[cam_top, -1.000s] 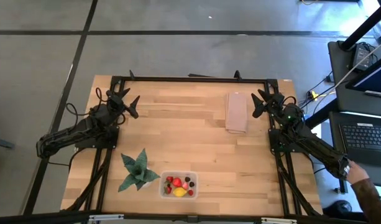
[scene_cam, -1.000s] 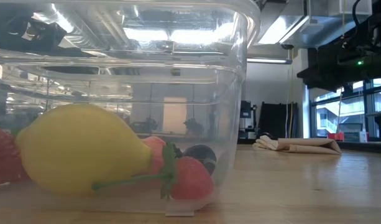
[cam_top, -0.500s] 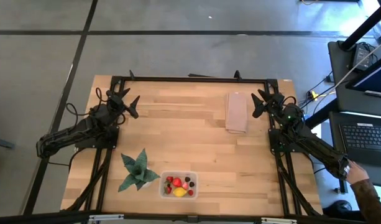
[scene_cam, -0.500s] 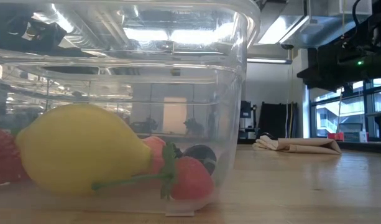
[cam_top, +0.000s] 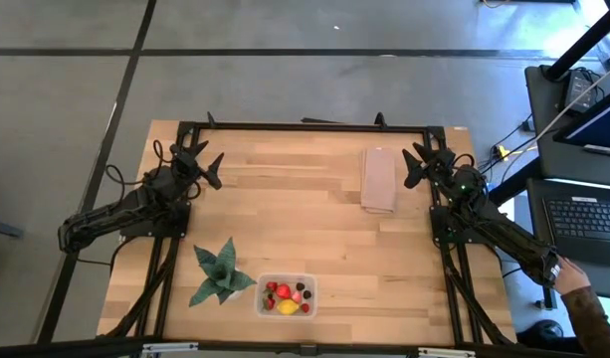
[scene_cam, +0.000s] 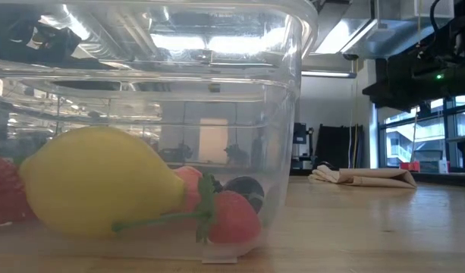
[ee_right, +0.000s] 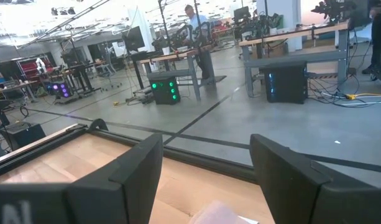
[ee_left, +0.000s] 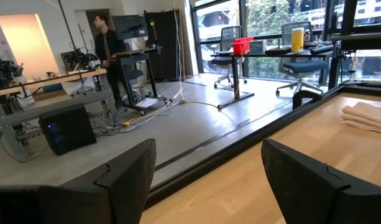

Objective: Pick and placing Produce into tupperware
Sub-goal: Return to Home Position

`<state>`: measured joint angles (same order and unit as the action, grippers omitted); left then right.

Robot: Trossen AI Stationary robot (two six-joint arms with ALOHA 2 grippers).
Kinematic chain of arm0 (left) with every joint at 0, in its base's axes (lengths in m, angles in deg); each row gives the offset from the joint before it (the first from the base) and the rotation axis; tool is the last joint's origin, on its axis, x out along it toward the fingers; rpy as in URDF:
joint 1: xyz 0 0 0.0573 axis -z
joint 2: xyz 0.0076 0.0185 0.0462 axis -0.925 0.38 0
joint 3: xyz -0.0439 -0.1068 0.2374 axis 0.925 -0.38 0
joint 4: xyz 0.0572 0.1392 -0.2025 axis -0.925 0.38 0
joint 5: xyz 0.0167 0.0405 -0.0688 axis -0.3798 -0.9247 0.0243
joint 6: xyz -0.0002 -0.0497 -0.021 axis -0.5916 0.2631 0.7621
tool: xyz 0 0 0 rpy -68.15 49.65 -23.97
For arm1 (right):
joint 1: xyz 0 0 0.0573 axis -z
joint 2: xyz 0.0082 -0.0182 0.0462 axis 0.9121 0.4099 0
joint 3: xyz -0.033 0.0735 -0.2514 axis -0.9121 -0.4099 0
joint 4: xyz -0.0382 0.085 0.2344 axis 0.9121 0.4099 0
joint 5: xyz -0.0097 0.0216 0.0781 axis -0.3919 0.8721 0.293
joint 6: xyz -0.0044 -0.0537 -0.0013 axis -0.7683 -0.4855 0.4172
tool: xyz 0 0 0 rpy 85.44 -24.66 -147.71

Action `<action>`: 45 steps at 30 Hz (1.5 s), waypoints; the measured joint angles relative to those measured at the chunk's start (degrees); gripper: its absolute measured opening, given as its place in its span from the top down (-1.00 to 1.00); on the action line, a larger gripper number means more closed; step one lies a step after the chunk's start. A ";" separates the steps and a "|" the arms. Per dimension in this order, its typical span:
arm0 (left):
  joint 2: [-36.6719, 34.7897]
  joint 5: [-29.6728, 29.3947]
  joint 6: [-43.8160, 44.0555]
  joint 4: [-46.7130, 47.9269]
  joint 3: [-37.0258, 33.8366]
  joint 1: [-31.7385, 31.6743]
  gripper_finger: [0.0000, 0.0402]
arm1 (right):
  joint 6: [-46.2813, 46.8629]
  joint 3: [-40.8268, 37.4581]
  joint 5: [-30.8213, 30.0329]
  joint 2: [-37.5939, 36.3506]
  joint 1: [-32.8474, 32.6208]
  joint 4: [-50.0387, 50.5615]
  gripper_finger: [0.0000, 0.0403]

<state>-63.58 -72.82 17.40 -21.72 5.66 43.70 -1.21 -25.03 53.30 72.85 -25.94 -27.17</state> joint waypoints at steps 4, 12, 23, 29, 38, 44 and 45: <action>0.00 -0.02 -0.02 0.00 0.00 0.00 -0.42 | 0.00 0.00 0.00 0.00 0.00 0.00 -0.21; 0.00 0.00 0.00 0.00 0.00 0.00 -0.42 | 0.01 0.00 0.00 0.00 0.02 0.00 -0.21; 0.00 0.00 0.00 0.00 0.00 0.00 -0.42 | 0.01 0.00 0.00 0.00 0.01 0.00 -0.21; 0.00 0.00 -0.02 0.00 0.00 0.00 -0.42 | 0.00 0.00 0.00 0.00 0.00 0.00 -0.21; 0.01 0.00 -0.01 0.00 0.00 -0.01 -0.42 | 0.00 0.00 0.00 0.00 0.00 0.00 -0.21; 0.02 -0.02 -0.02 0.00 0.00 -0.02 -0.42 | 0.00 0.00 0.00 0.02 0.01 0.00 -0.21; 0.02 0.00 0.00 0.00 0.00 0.00 -0.42 | 0.00 0.00 0.00 0.01 0.01 0.01 -0.21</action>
<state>-63.57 -72.82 17.39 -21.72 5.66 43.70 -1.20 -25.03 53.30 72.87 -25.94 -27.16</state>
